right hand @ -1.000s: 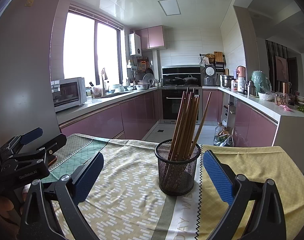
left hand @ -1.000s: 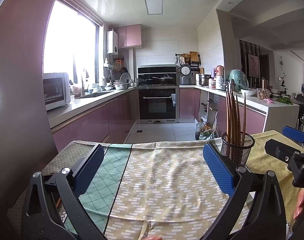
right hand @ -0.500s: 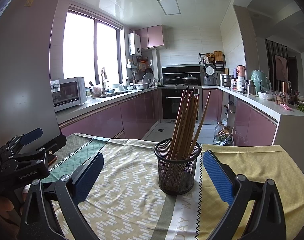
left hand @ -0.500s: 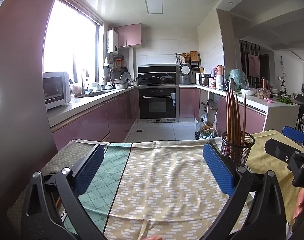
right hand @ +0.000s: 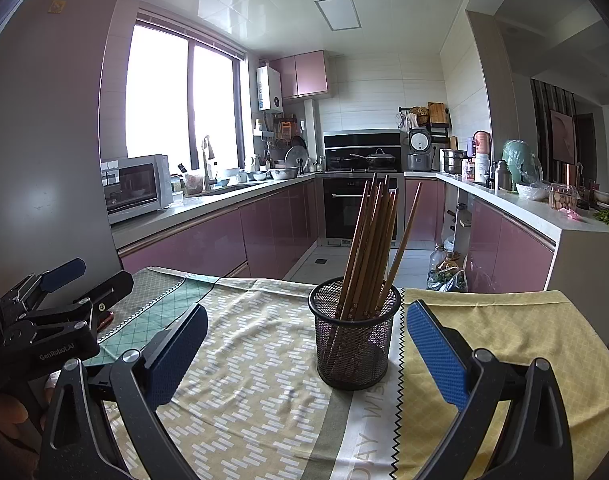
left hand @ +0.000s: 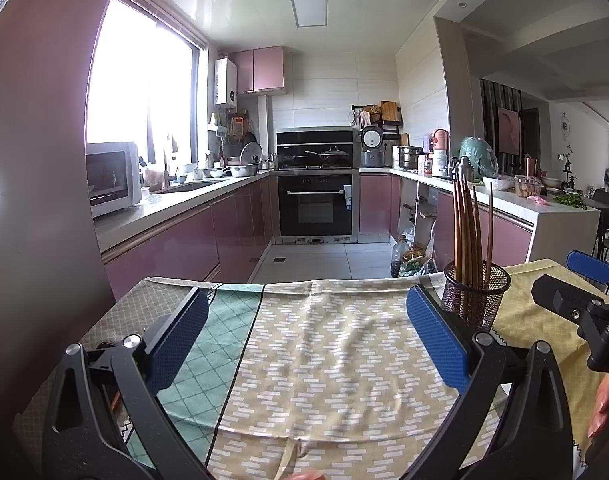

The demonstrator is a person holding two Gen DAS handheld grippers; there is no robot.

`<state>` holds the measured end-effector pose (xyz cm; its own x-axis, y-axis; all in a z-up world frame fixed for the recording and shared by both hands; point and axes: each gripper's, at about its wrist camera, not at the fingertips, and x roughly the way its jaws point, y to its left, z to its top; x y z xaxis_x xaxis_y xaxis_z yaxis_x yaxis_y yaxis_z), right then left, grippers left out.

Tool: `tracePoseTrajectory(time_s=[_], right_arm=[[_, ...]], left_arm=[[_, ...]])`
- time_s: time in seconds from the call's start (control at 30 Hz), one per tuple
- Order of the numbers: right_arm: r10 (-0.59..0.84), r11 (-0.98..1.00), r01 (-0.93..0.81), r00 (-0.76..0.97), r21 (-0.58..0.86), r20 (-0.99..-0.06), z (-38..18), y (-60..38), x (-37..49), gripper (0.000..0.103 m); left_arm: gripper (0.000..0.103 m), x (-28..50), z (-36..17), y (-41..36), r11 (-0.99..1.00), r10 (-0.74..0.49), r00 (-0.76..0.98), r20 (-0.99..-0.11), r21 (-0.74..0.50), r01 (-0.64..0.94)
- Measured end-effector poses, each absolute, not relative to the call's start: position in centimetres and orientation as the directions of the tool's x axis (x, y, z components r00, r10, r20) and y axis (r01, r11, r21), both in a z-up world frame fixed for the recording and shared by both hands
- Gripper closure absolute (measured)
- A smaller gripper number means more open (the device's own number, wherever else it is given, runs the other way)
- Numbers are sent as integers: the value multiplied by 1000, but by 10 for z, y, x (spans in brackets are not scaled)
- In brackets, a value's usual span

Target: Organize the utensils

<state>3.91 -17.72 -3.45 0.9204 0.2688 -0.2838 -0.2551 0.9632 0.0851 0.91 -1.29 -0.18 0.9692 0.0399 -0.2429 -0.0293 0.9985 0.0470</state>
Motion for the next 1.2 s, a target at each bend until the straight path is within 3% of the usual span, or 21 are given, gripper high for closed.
tracePoseTrajectory(time_s=[1.2], right_arm=[[267, 964, -252, 921, 88, -284, -34, -177, 38, 7]], left_arm=[[5, 8, -5, -13, 999, 39, 968, -246, 45, -29]])
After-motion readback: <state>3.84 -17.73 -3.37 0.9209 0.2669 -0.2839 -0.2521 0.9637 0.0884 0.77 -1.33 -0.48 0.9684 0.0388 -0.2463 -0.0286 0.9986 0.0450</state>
